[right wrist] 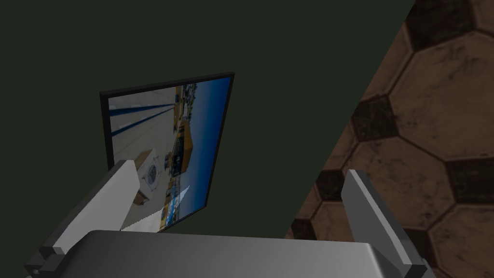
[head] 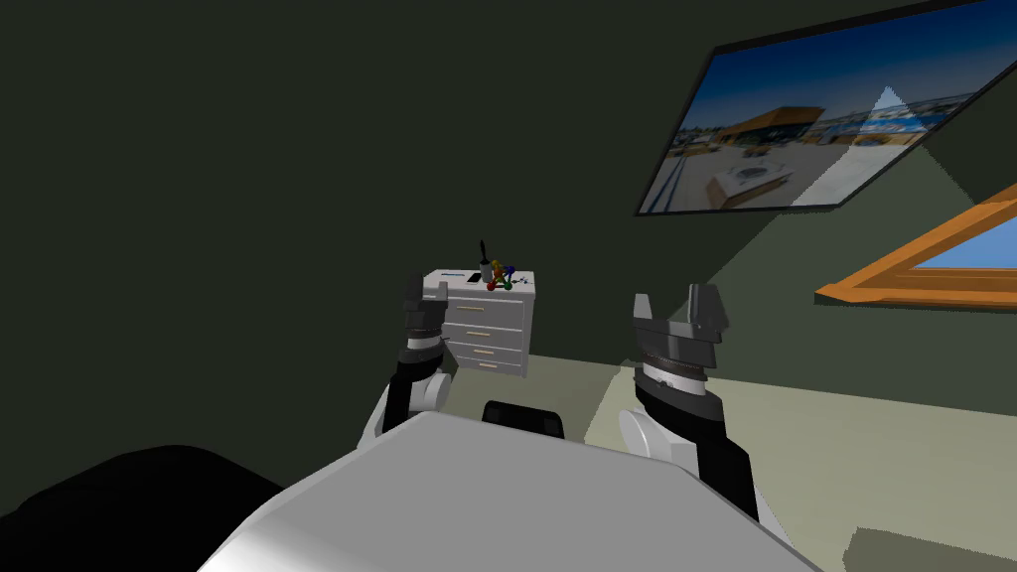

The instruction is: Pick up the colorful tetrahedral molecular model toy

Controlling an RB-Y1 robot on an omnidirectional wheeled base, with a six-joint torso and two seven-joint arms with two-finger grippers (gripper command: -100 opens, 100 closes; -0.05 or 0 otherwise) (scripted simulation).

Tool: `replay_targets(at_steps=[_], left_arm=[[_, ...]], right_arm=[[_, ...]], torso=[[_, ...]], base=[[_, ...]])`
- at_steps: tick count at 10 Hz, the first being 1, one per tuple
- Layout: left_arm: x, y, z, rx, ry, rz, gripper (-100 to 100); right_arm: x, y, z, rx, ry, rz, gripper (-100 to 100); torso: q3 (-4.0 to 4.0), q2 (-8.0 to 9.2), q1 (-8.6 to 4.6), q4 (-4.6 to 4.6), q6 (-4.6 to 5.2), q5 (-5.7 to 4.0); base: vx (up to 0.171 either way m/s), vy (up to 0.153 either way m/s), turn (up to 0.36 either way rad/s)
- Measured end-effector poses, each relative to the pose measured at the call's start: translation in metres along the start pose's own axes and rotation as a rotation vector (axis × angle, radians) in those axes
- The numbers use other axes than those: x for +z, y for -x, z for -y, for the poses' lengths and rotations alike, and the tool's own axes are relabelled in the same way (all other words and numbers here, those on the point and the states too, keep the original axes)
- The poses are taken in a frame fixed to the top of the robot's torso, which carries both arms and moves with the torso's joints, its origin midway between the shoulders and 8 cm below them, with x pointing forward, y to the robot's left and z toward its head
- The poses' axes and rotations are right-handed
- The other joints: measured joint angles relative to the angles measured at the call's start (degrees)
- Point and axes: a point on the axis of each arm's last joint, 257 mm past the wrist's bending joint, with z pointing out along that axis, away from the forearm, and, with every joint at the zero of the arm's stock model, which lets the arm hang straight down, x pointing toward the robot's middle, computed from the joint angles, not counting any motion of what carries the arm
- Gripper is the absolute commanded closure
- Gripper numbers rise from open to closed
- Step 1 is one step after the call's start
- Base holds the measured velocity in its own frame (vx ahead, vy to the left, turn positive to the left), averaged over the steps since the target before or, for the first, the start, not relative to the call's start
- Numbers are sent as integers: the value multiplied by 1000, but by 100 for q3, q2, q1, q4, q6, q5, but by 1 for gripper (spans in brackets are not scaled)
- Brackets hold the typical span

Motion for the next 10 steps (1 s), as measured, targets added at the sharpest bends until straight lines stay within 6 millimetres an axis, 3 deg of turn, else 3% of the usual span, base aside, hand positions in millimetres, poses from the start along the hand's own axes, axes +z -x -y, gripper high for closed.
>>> replay_targets(at_steps=[10], left_arm=[[33, -23, -21, -68, 87, -86, -100]], right_arm=[[0, 0, 0, 0, 0, 0, 0]], torso=[[3, 5, -2, 1, 0, 0]], base=[[-23, -11, 19]])
